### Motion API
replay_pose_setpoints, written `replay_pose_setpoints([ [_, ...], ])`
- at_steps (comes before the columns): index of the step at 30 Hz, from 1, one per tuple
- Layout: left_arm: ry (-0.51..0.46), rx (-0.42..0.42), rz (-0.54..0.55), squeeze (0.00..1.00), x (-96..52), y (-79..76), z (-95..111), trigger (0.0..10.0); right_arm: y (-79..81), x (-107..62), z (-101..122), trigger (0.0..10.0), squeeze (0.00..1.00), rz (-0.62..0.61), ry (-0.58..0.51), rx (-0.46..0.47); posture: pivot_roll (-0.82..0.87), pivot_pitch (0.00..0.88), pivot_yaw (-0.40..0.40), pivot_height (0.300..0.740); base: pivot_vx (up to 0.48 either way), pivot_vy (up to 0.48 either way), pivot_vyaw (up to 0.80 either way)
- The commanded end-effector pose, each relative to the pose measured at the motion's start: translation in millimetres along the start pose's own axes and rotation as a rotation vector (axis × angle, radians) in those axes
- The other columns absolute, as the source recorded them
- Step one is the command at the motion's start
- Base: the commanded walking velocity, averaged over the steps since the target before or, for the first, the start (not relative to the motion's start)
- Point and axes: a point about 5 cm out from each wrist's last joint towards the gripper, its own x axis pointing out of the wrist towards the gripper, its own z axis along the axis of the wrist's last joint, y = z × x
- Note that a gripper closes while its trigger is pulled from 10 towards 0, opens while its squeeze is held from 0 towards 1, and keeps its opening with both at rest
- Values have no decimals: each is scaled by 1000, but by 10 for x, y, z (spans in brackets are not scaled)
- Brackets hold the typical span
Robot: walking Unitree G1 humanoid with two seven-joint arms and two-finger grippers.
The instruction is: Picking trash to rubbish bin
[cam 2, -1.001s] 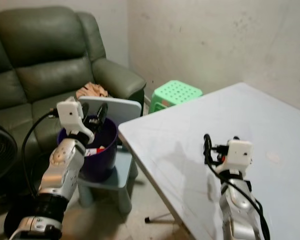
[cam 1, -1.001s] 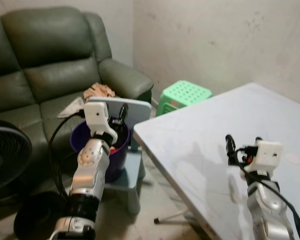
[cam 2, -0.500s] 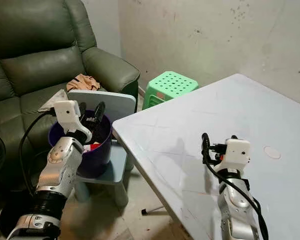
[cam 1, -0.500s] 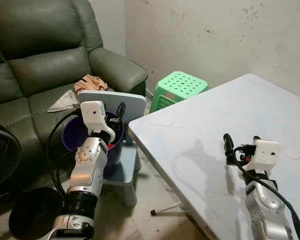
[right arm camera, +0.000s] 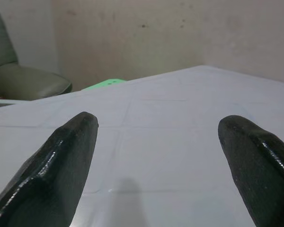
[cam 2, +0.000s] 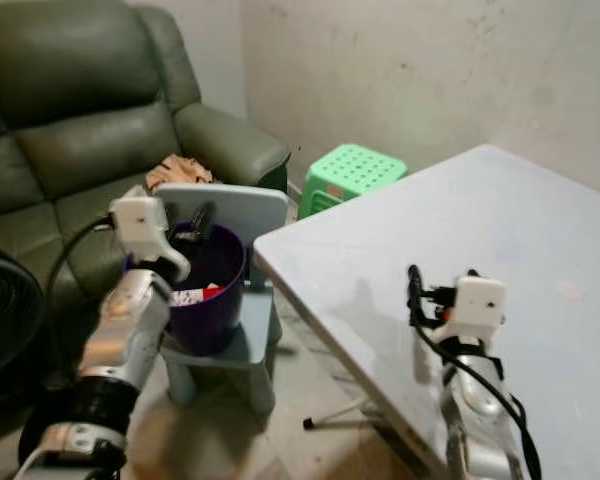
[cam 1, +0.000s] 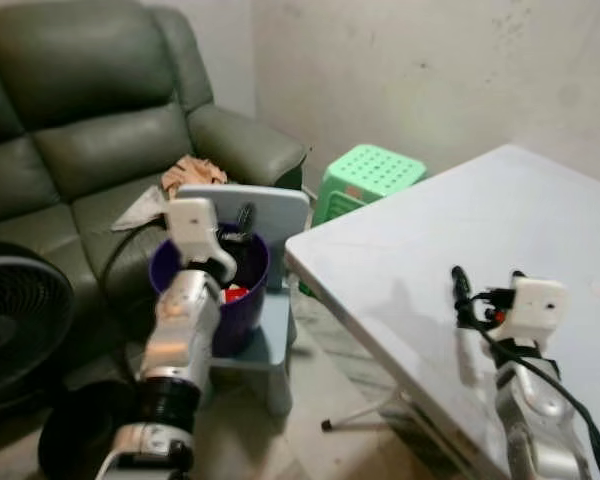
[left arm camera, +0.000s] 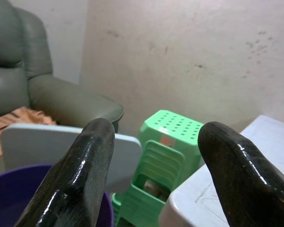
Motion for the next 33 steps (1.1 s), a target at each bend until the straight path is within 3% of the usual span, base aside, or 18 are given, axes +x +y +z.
replay_pose_setpoints([
  [1, -1, 11, 30, 0, 2, 96, 39, 10000, 65, 32, 53, 10000, 0, 14, -19, 15, -21, 38, -29, 740, 0, 465, 0],
  [13, -9, 23, 37, 0, 24, 93, 55, 10000, 64, 50, 40, 10000, 0, 11, 10, 20, -24, 39, -29, 740, 0, 380, 0],
  [33, -38, 22, 19, 0, 65, 62, 97, 10000, 35, 89, 73, 10000, 0, -7, -2, 33, -35, 29, -21, 740, 0, 0, -758],
])
